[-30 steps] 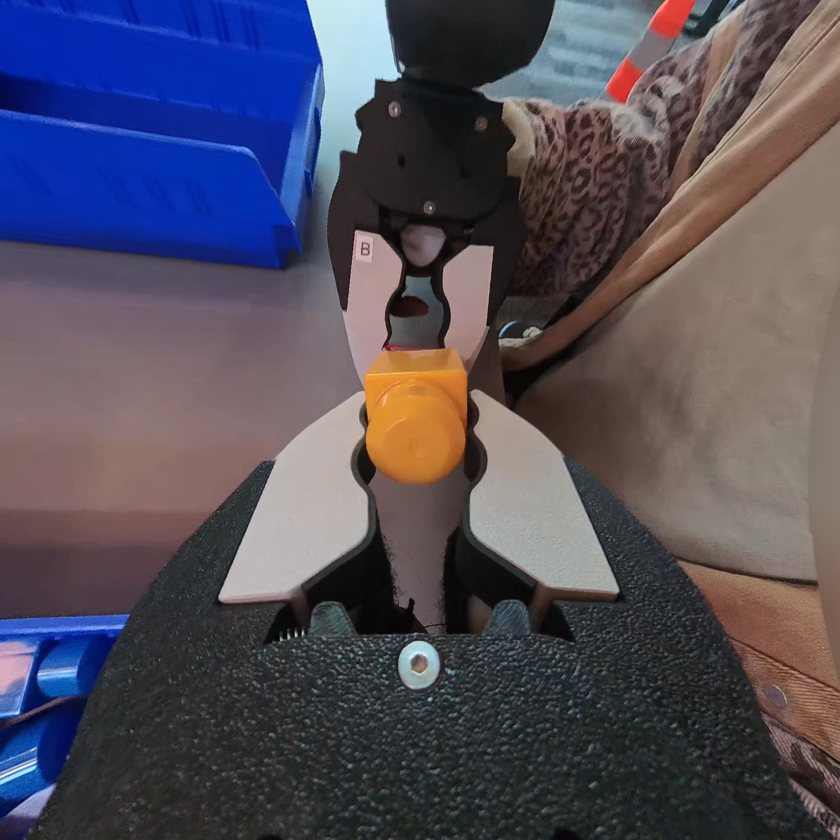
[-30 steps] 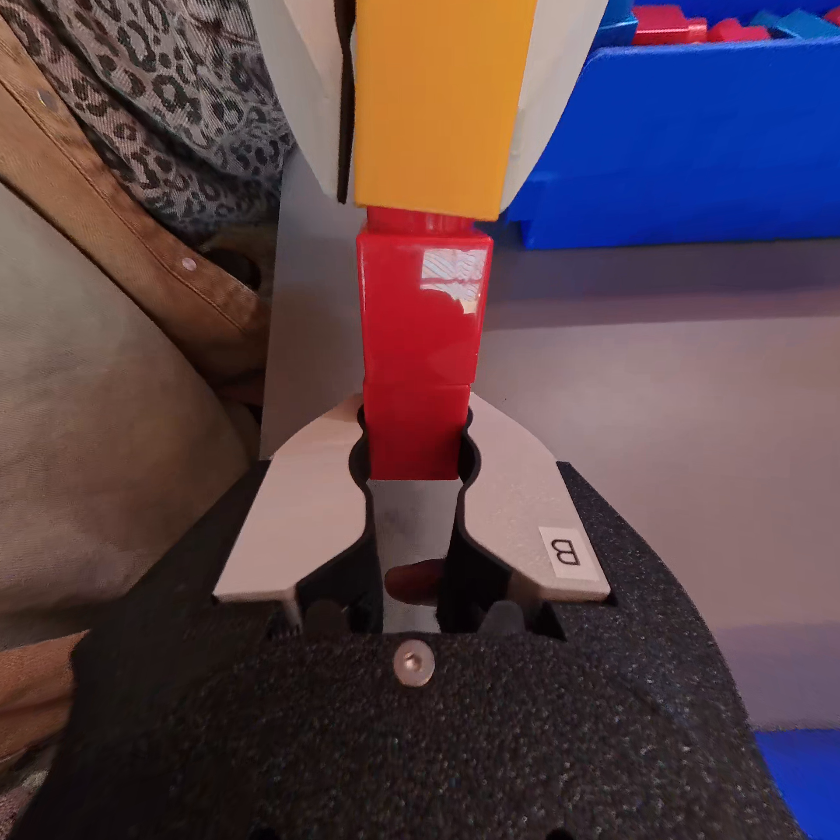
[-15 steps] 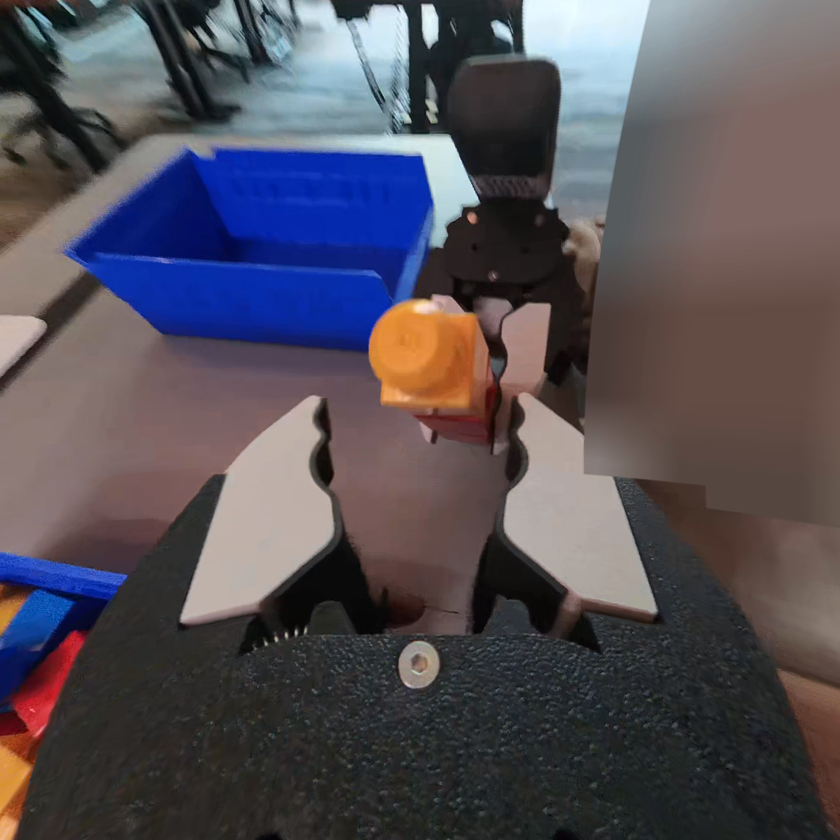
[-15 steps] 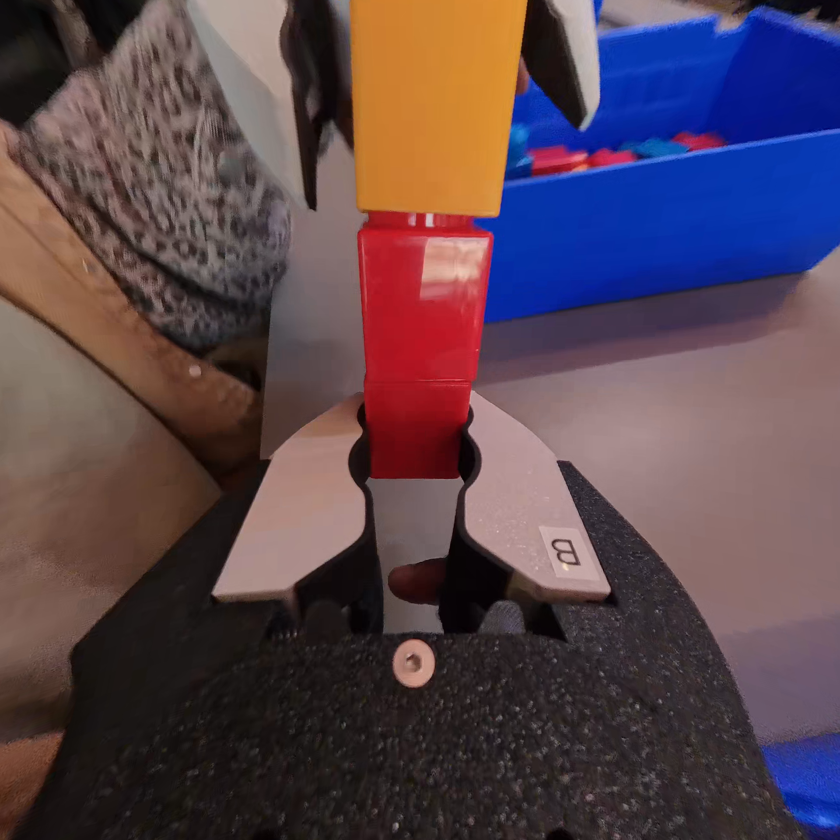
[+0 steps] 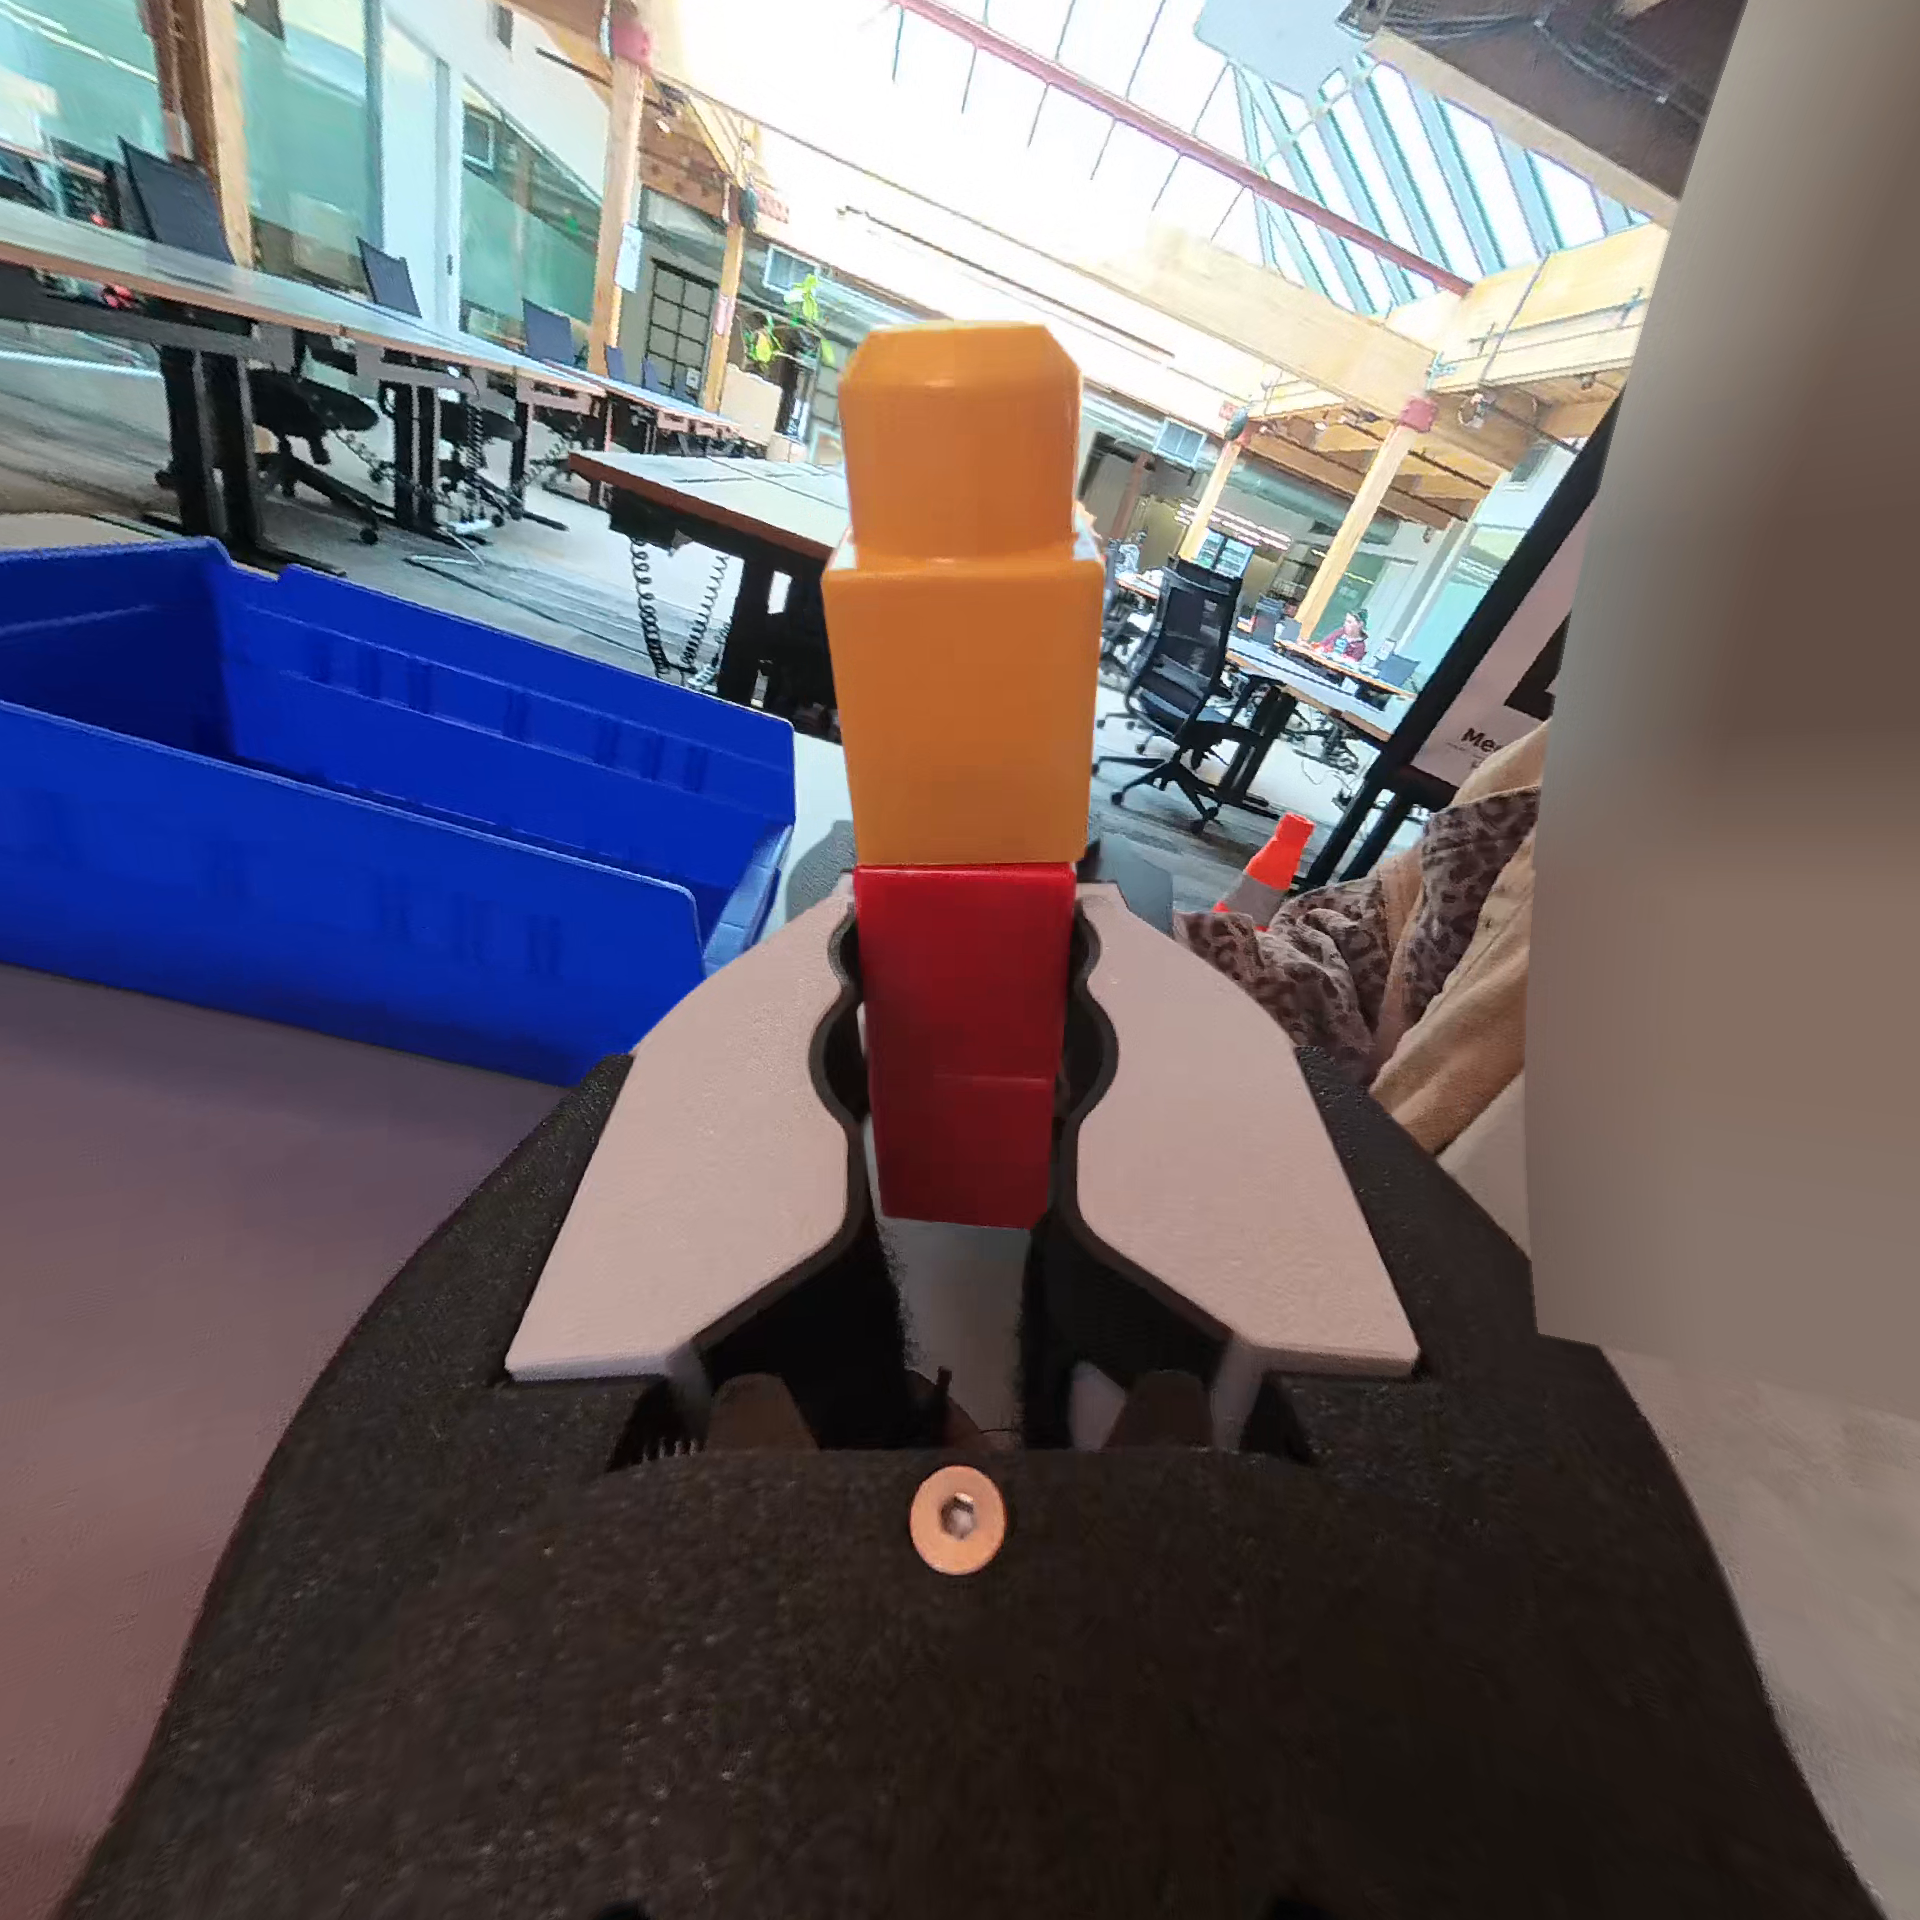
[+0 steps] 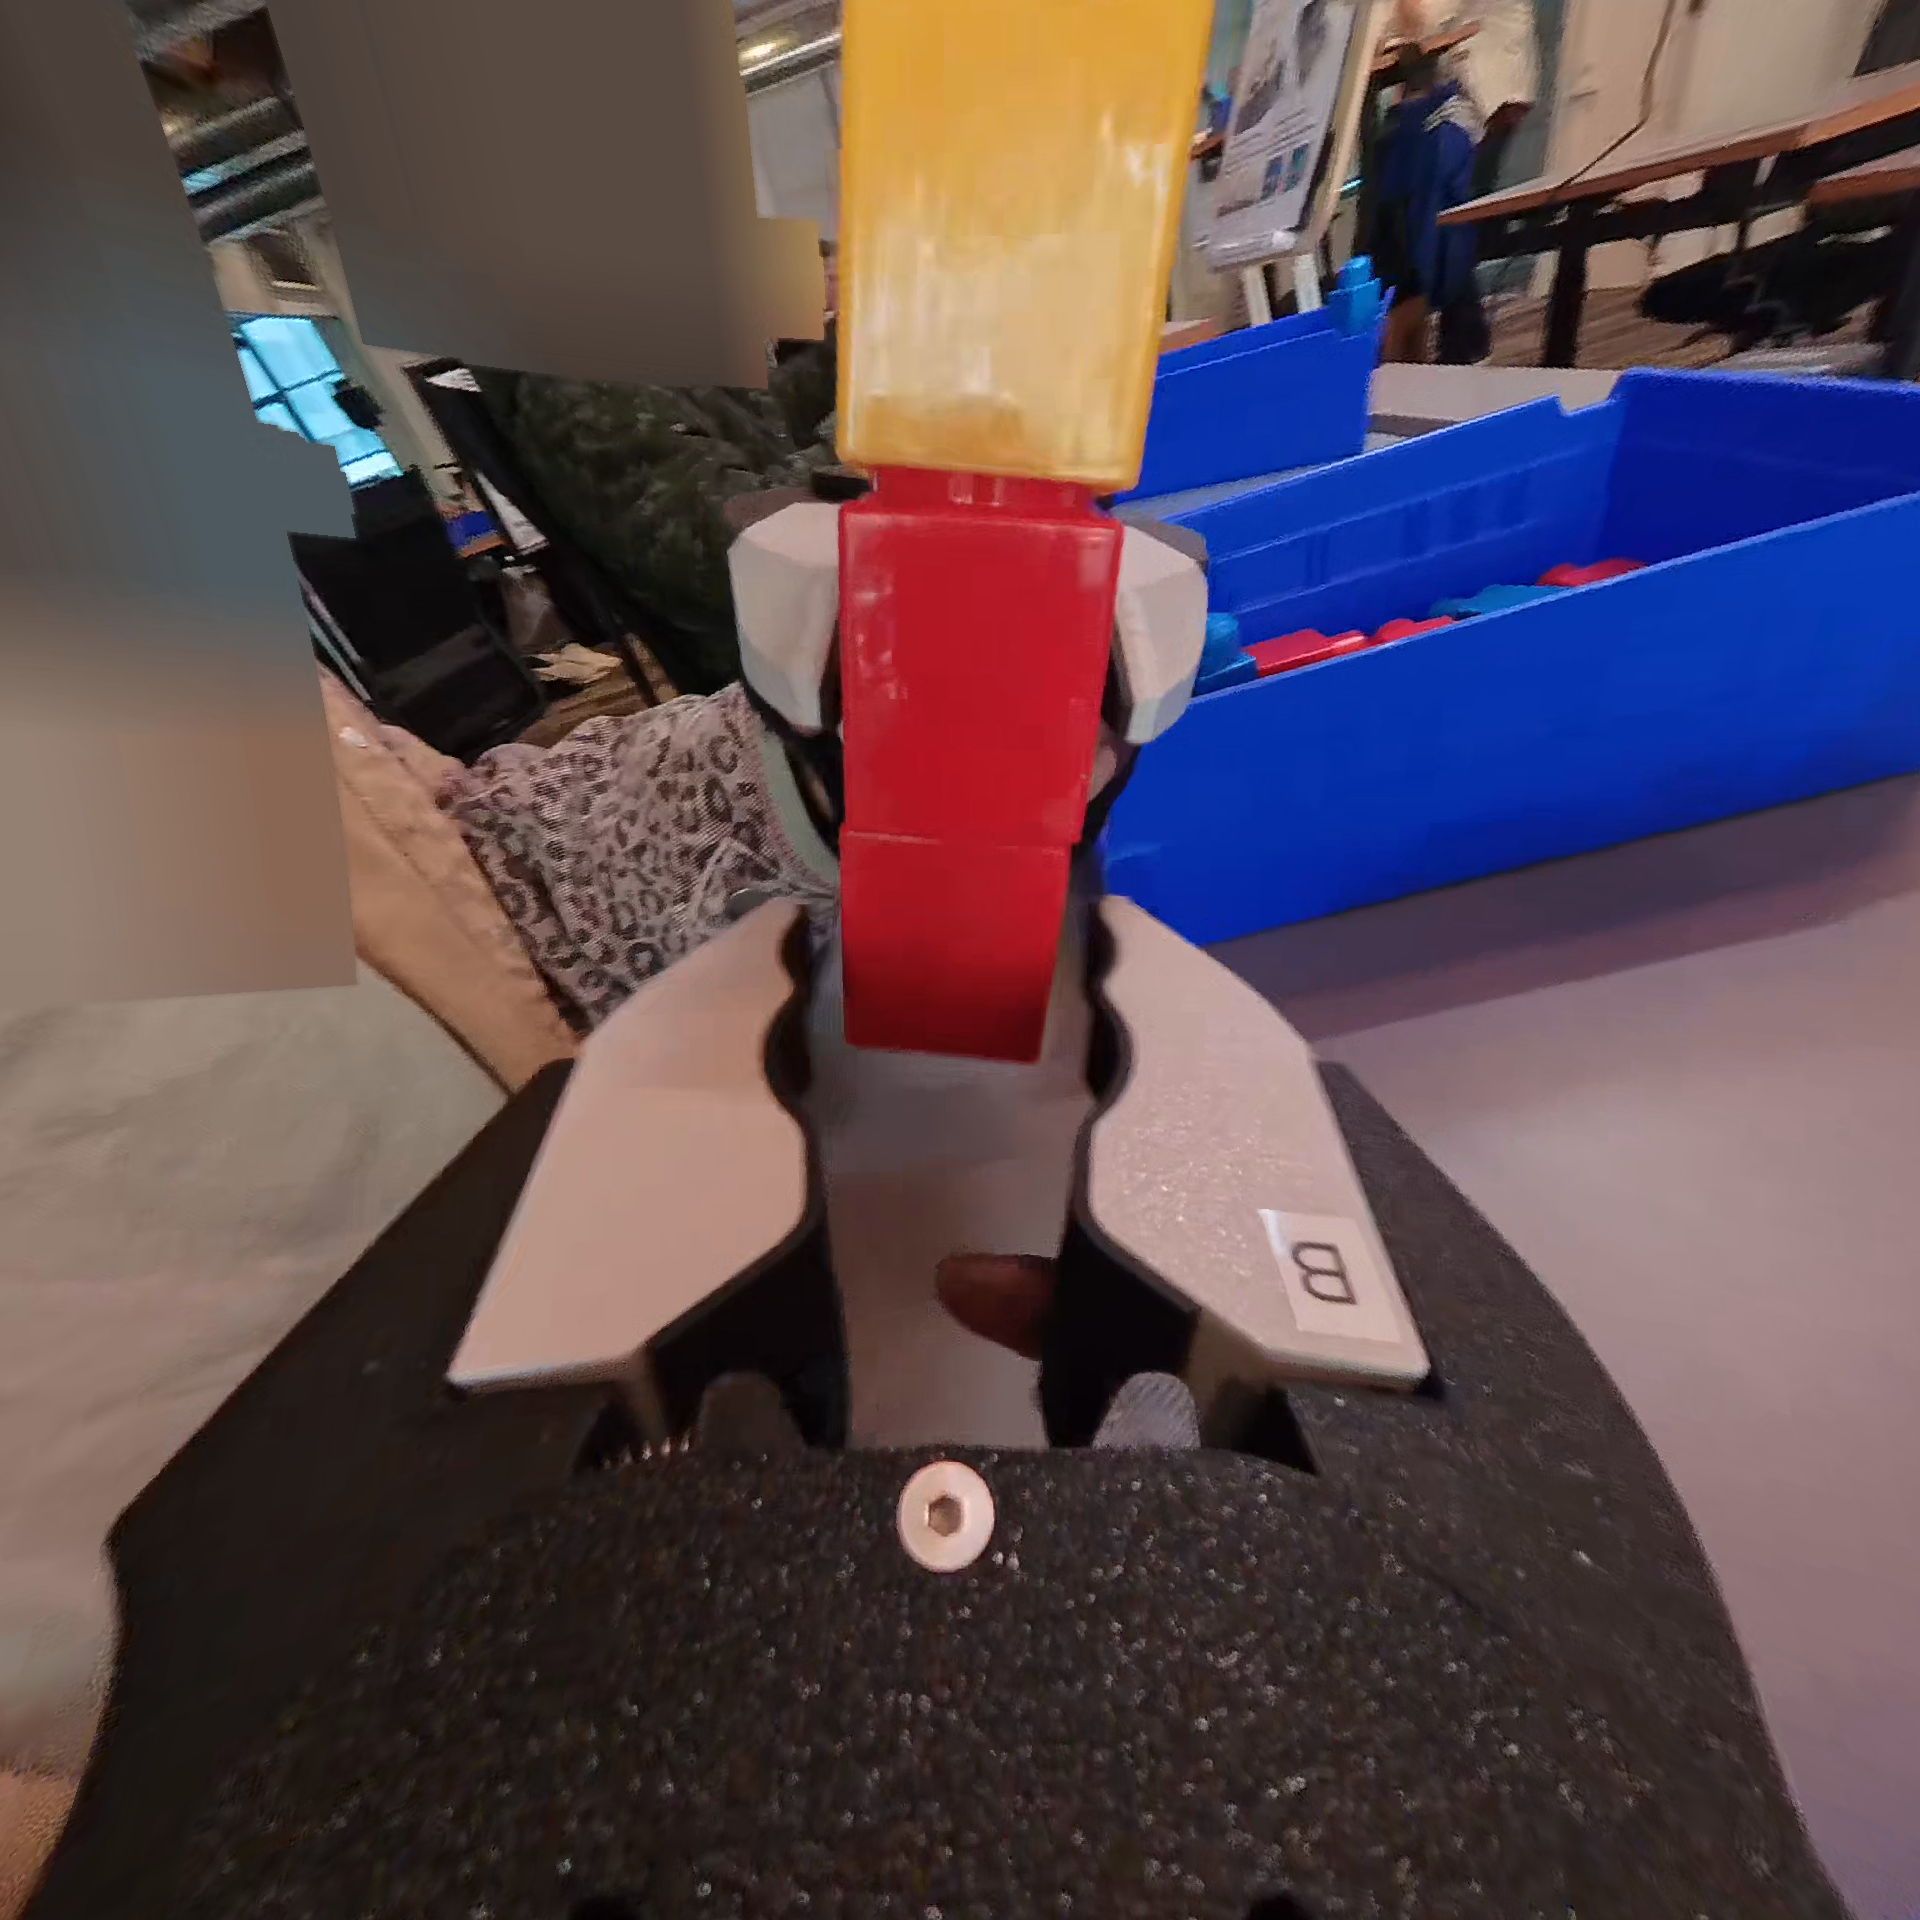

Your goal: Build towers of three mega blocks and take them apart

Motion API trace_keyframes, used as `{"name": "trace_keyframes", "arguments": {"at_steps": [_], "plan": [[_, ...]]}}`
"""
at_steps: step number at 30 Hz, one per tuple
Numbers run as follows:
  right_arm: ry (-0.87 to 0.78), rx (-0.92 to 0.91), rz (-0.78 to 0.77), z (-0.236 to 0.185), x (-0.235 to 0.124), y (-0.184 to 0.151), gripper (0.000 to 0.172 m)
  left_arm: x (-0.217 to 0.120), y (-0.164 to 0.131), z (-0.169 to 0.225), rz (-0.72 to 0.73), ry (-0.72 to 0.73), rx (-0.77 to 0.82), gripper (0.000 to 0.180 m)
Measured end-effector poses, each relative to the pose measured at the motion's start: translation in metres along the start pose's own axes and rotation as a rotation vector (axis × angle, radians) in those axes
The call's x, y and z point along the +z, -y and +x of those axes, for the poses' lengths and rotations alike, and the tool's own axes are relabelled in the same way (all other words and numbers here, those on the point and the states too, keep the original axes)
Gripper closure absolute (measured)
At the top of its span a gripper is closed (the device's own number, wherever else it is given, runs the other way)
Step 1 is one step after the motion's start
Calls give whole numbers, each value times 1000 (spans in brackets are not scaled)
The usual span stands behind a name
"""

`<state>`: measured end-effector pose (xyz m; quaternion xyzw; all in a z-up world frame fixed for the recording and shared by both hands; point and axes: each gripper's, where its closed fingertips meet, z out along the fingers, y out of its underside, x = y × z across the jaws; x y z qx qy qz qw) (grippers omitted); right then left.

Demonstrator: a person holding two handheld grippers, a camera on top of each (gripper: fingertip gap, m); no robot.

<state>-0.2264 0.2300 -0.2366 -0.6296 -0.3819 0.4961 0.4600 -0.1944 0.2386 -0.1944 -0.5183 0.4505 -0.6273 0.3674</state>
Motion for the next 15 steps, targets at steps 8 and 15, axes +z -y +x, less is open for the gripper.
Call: {"name": "trace_keyframes", "arguments": {"at_steps": [8, 15], "plan": [[58, 217, 366, 8, -32, 54, 119, 9, -49, 7, -306, -55, -61, 144], [-19, 40, 374, 3, -29, 55, 135, 10, -41, 1, -300, 32, 10, 144]]}}
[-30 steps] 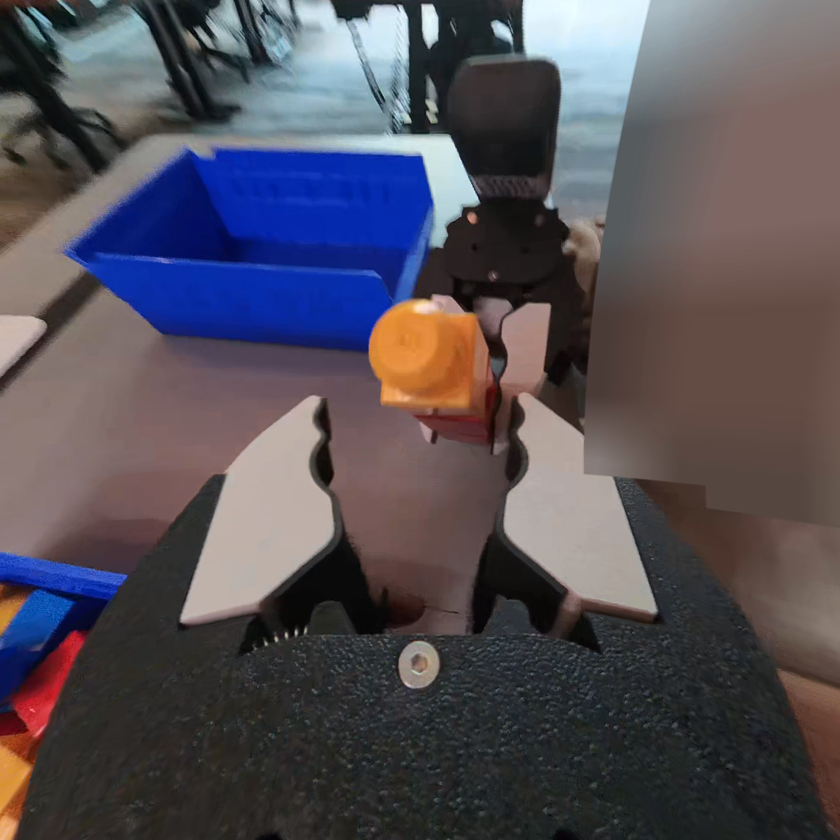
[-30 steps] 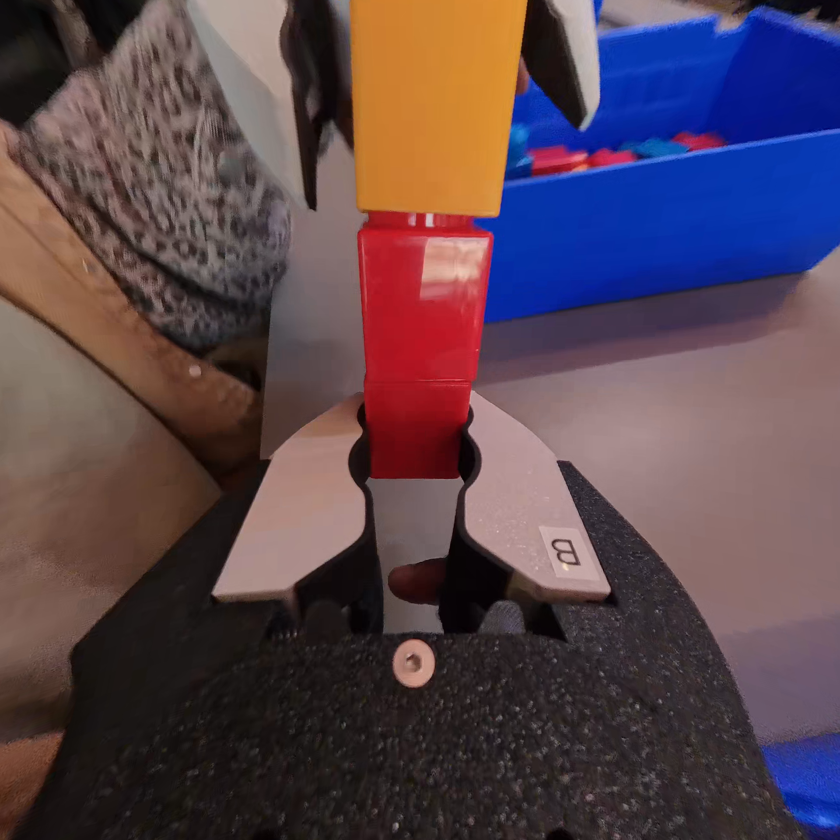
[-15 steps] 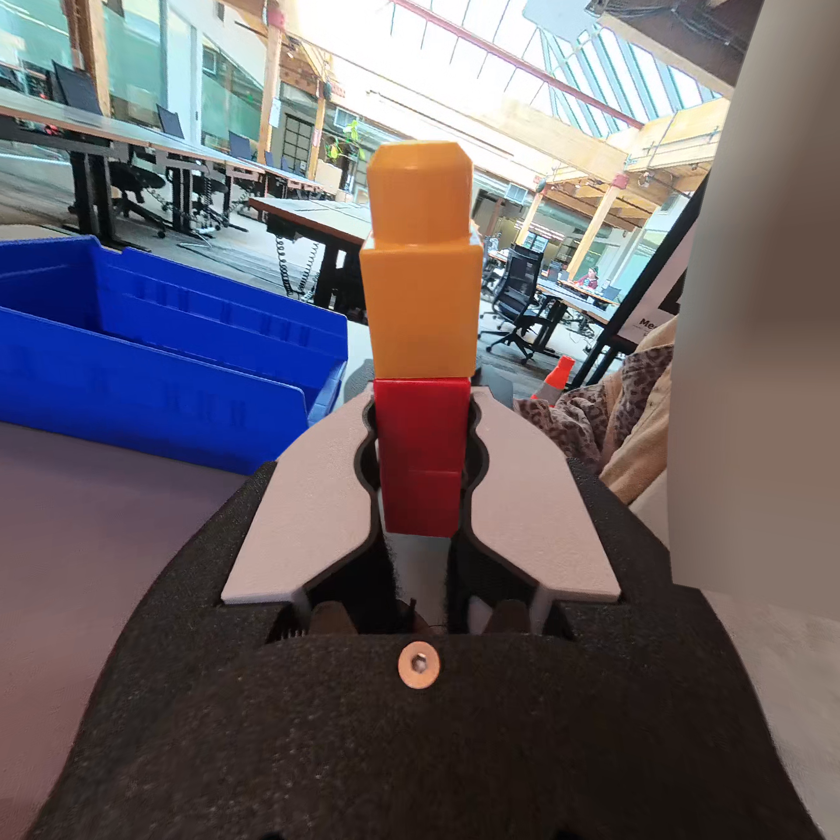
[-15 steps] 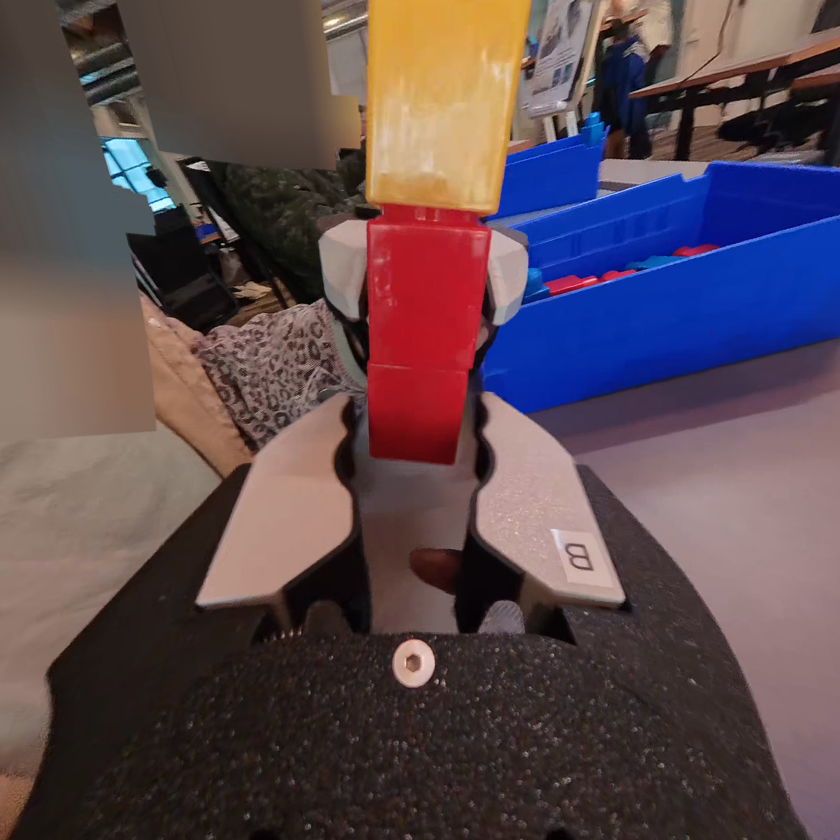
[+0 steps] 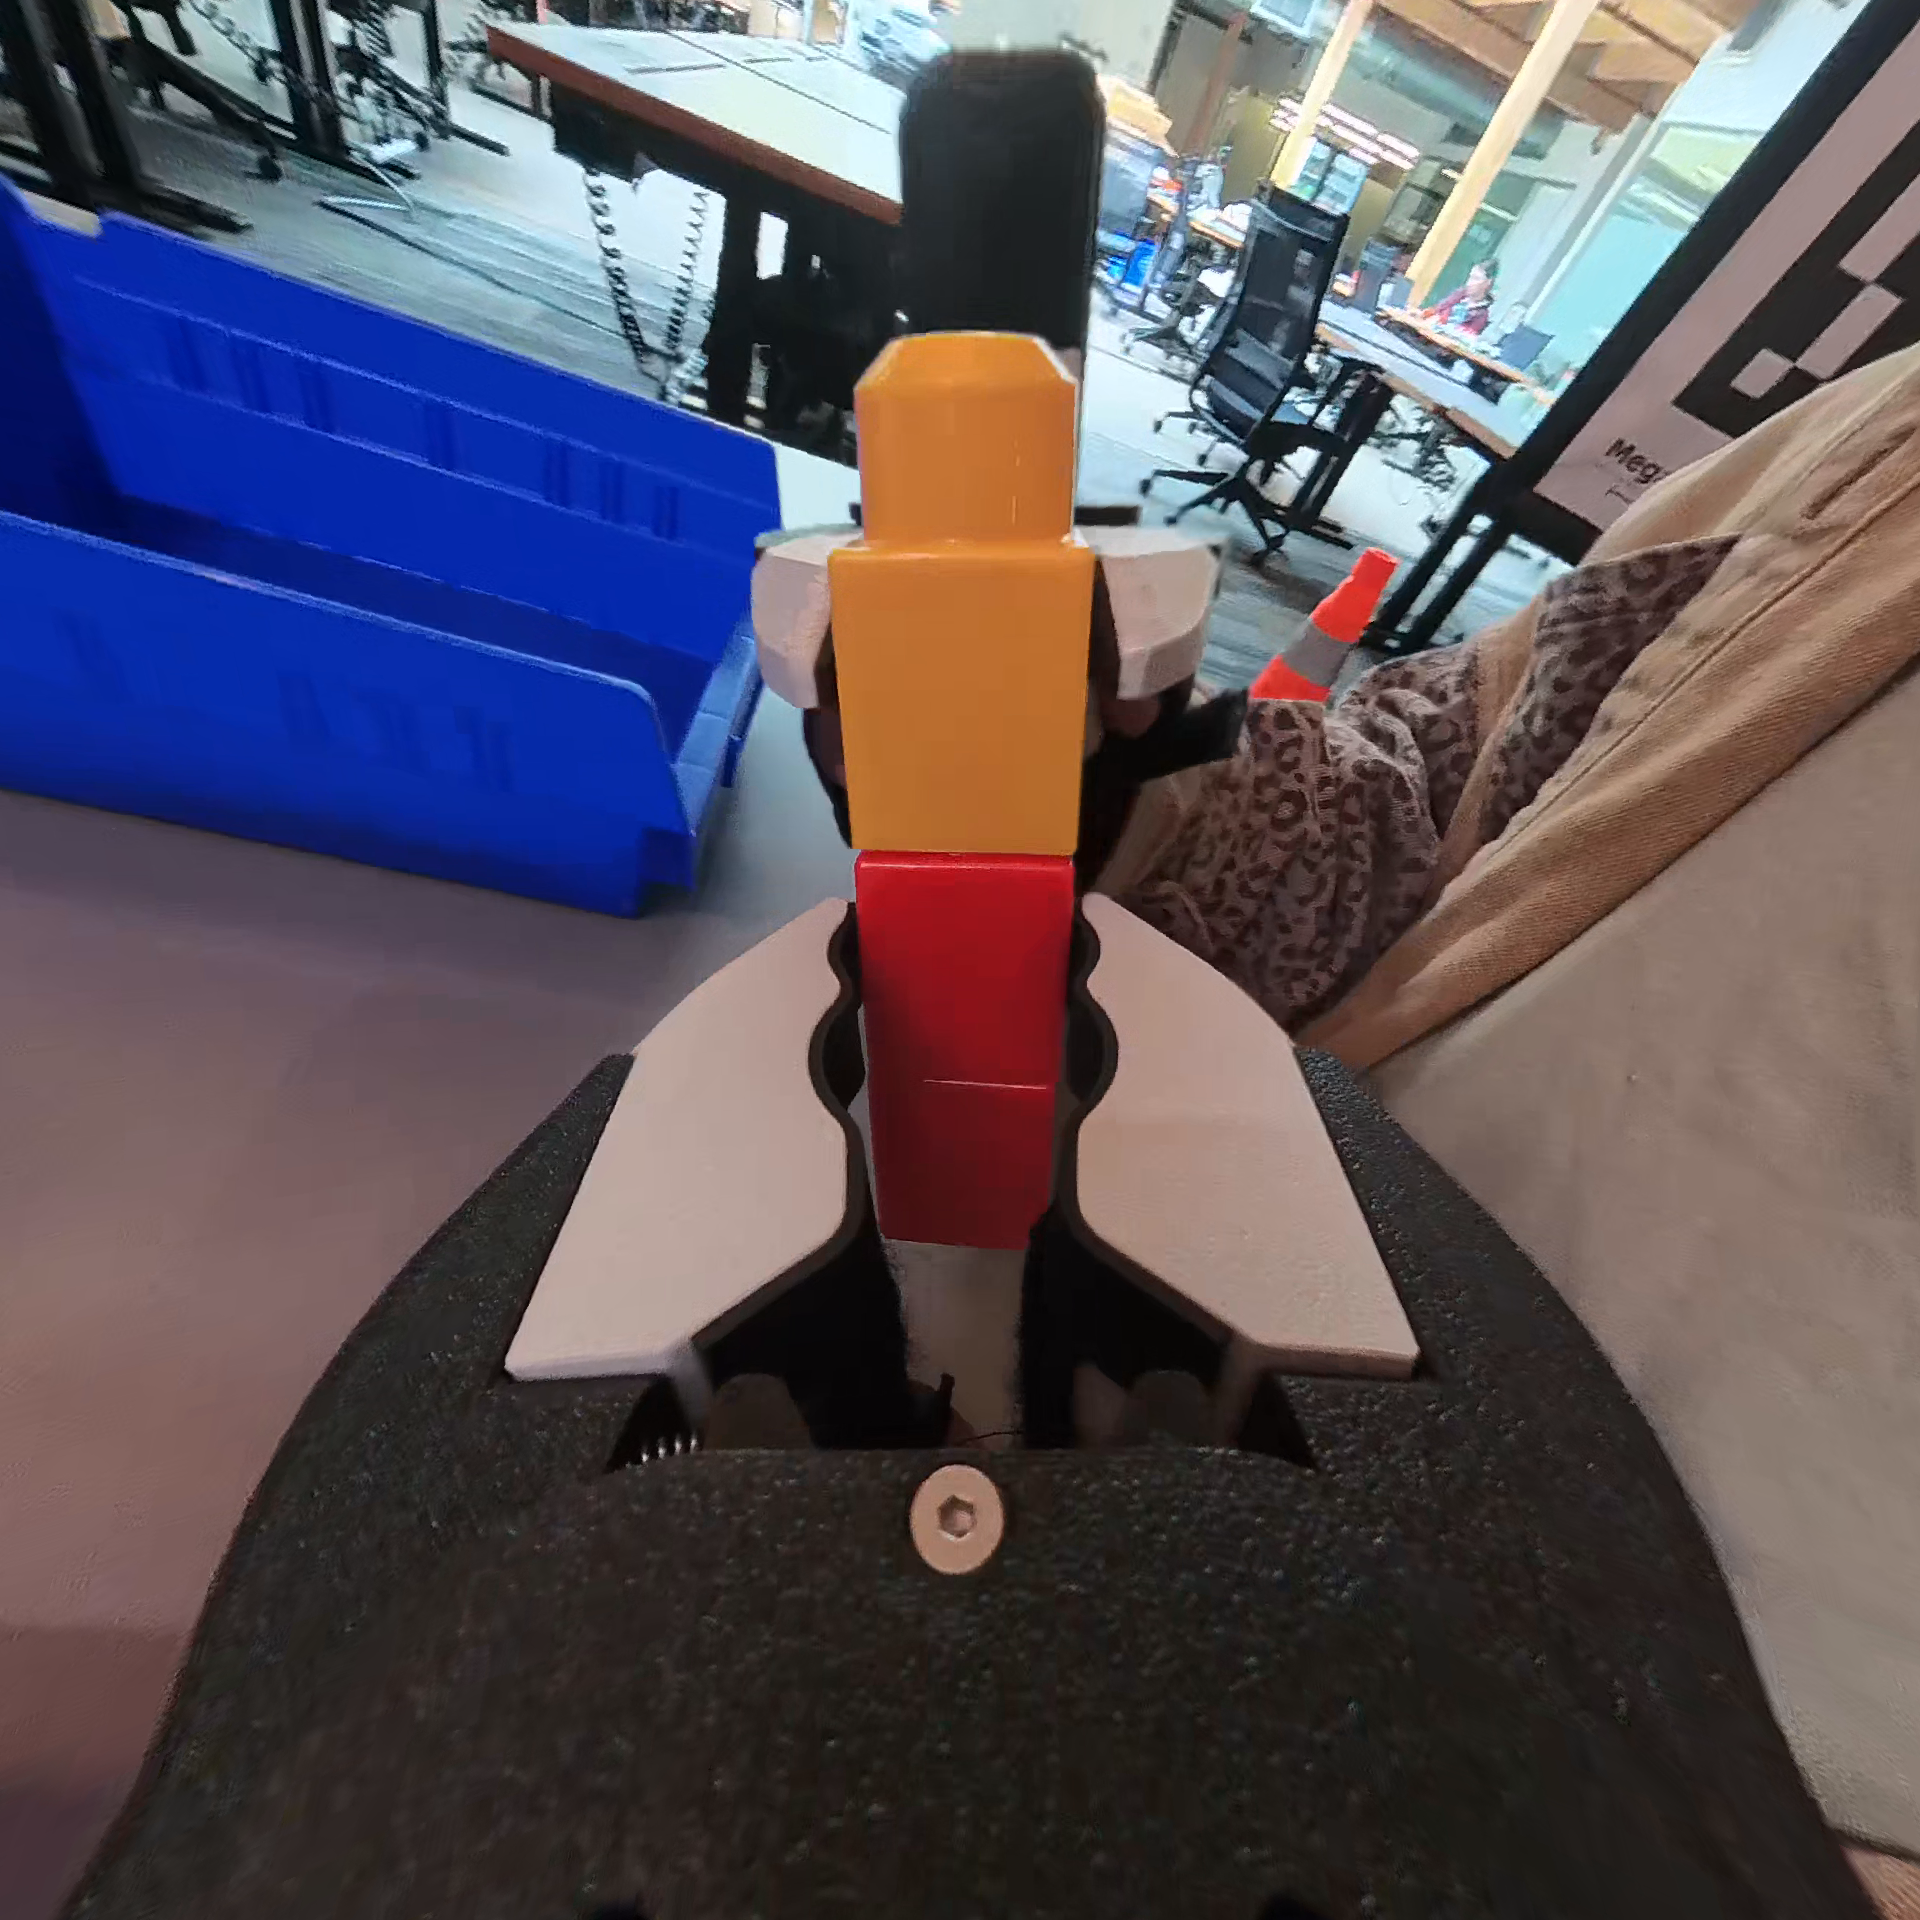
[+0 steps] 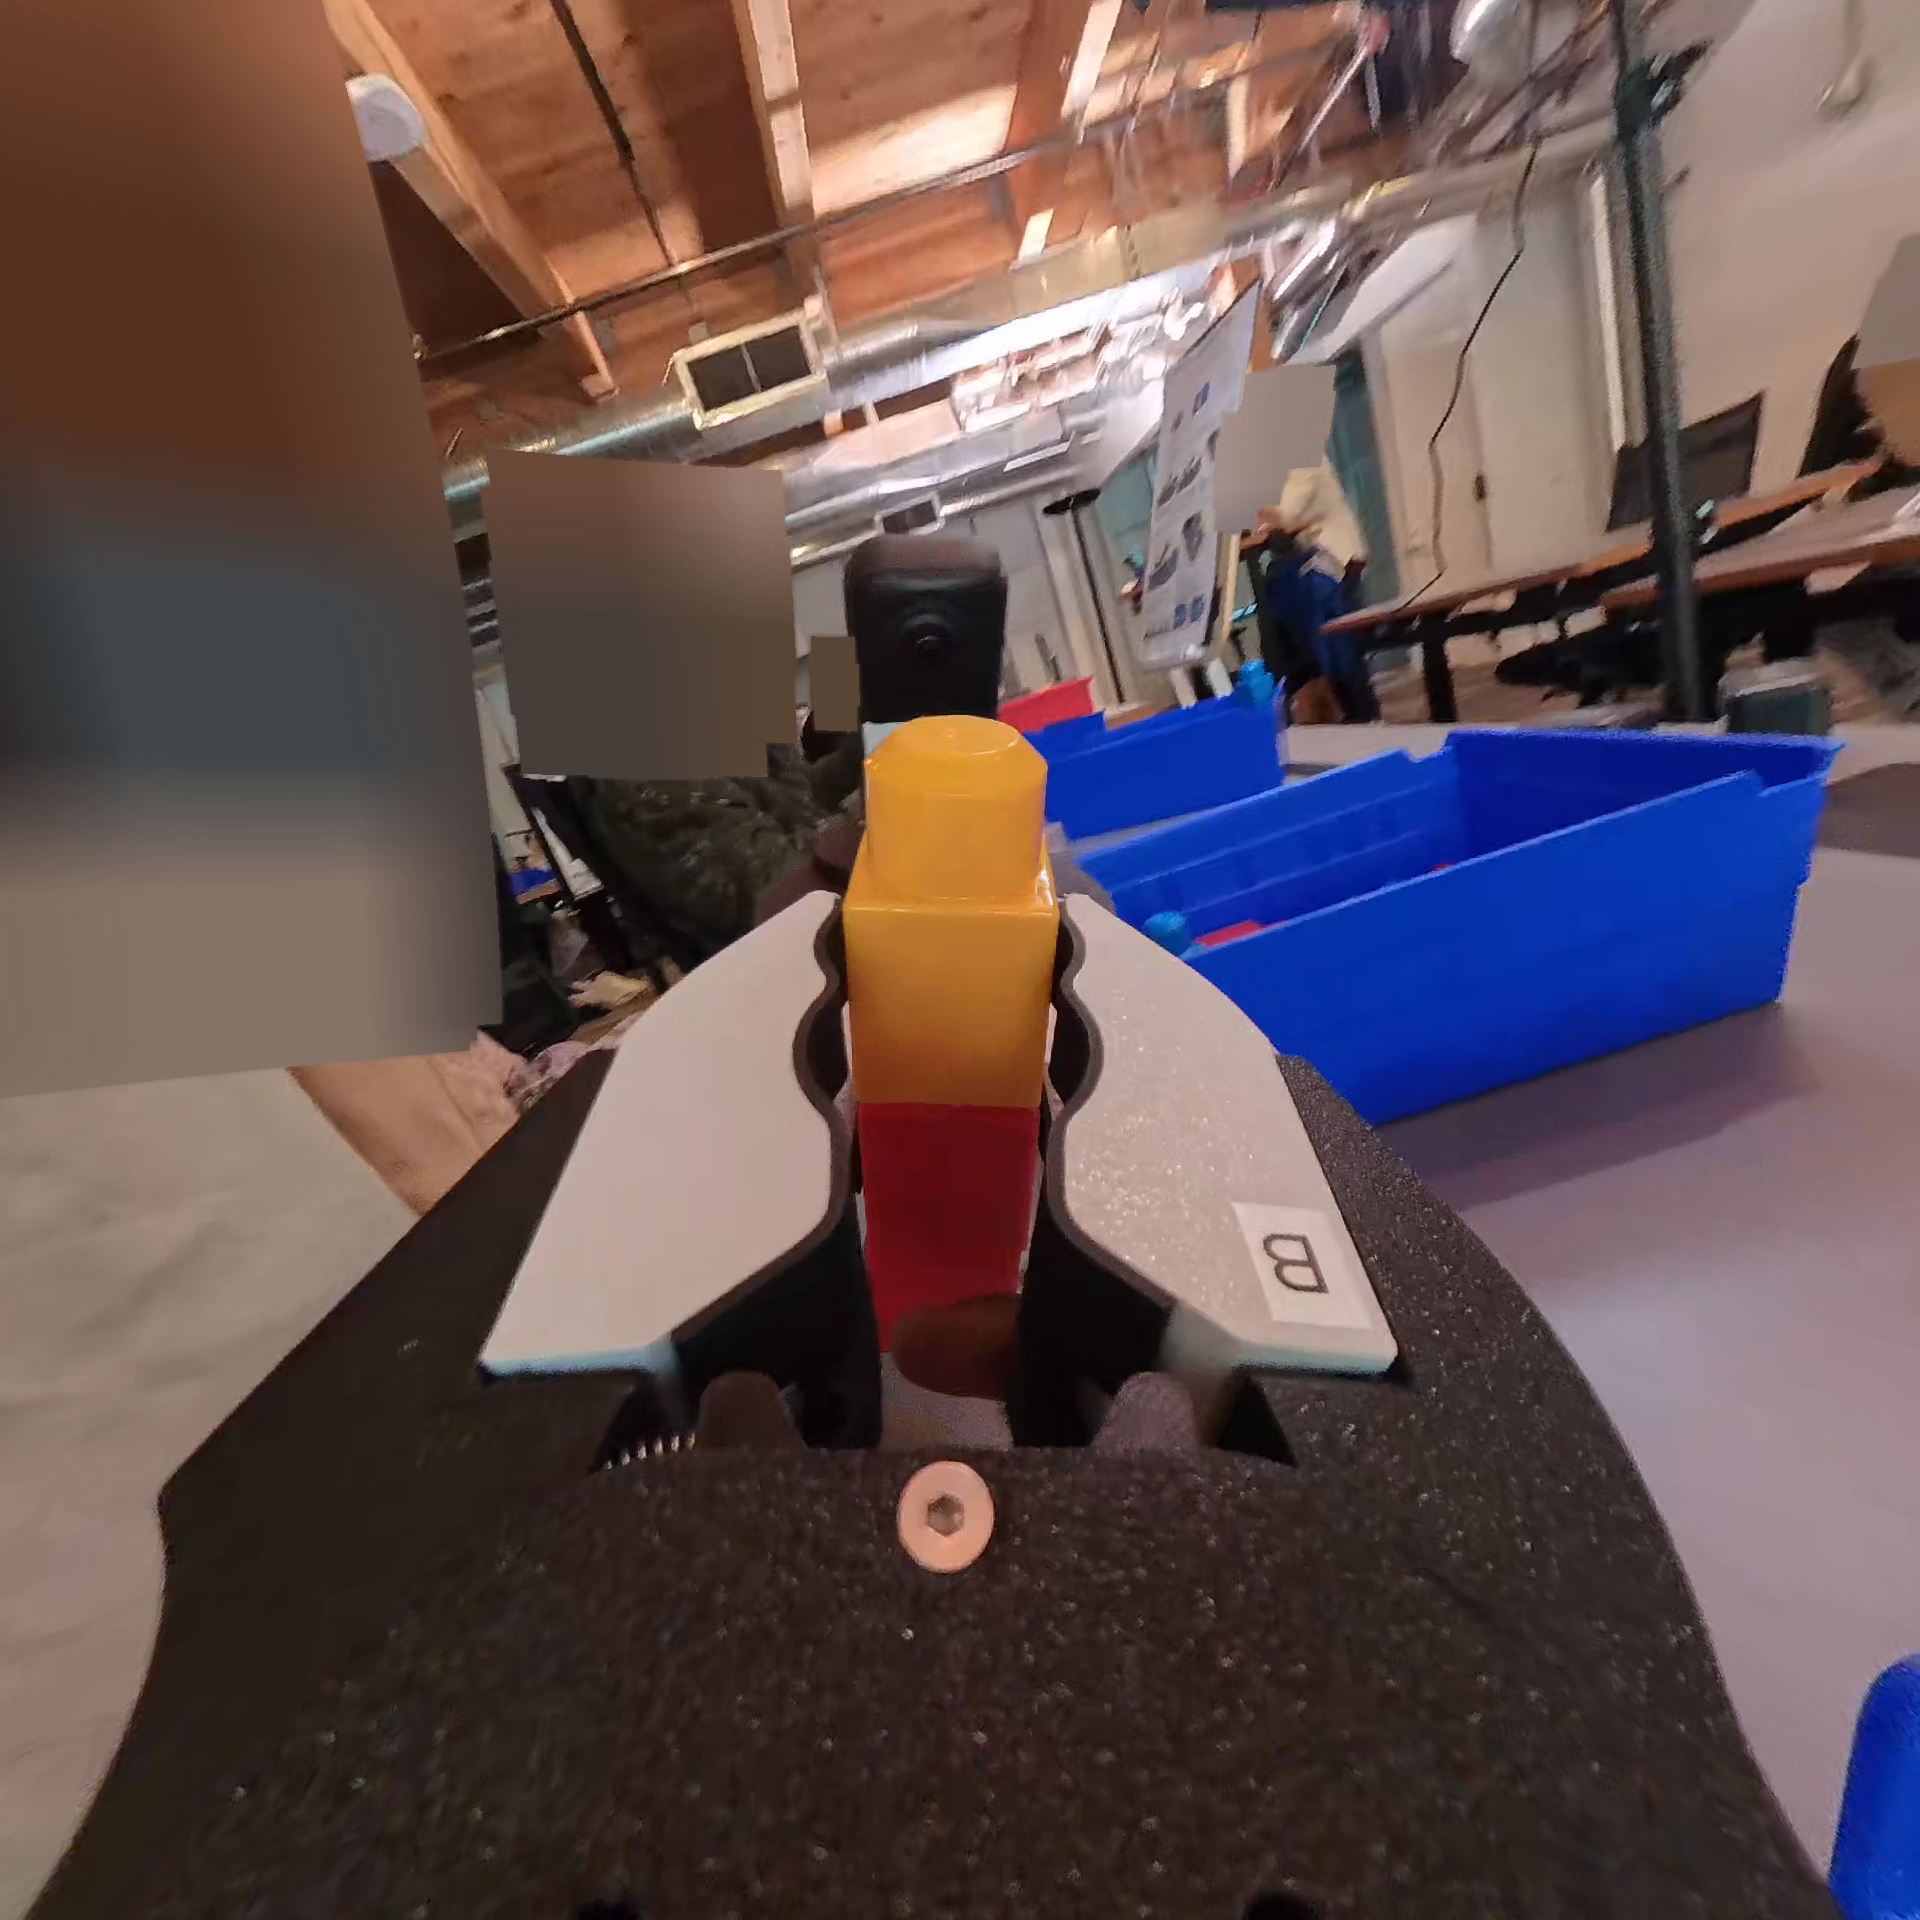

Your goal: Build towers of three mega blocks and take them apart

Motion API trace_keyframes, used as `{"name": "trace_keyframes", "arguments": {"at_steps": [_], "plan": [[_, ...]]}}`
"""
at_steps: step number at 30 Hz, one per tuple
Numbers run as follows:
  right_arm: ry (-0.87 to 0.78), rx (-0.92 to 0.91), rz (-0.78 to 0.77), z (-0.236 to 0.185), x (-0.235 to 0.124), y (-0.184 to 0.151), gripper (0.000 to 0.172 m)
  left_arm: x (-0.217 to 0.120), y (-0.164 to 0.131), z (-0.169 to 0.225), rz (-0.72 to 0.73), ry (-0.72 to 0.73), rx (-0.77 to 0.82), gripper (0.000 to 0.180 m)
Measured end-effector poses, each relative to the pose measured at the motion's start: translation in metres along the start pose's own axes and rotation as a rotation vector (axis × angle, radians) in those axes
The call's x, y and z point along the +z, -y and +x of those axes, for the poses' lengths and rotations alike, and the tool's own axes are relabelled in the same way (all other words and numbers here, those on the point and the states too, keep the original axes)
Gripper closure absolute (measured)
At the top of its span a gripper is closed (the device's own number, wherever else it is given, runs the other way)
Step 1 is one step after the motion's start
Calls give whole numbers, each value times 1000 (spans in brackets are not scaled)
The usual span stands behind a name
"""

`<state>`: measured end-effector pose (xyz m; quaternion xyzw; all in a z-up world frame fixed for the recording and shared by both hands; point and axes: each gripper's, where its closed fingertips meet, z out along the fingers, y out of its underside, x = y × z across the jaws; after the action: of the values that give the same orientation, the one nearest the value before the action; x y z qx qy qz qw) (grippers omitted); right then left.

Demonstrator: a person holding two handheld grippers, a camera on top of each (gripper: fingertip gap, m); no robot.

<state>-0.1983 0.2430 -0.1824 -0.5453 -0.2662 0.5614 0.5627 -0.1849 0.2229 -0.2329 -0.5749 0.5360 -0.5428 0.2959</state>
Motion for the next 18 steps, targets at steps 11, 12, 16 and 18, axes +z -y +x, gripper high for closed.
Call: {"name": "trace_keyframes", "arguments": {"at_steps": [11, 12, 16, 18], "plan": [[45, -69, -90, -4, -2, -17, 135, -16, 8, 2, 56, -38, -19, 145], [56, -83, -97, -5, -1, -19, 135, -17, 7, 4, 43, -37, -5, 145], [107, -122, -117, -14, -3, -20, 135, -16, 6, 12, 22, -72, 10, 145], [103, -122, -121, -13, -3, -21, 135, -16, 6, 12, 19, -64, 17, 145]]}}
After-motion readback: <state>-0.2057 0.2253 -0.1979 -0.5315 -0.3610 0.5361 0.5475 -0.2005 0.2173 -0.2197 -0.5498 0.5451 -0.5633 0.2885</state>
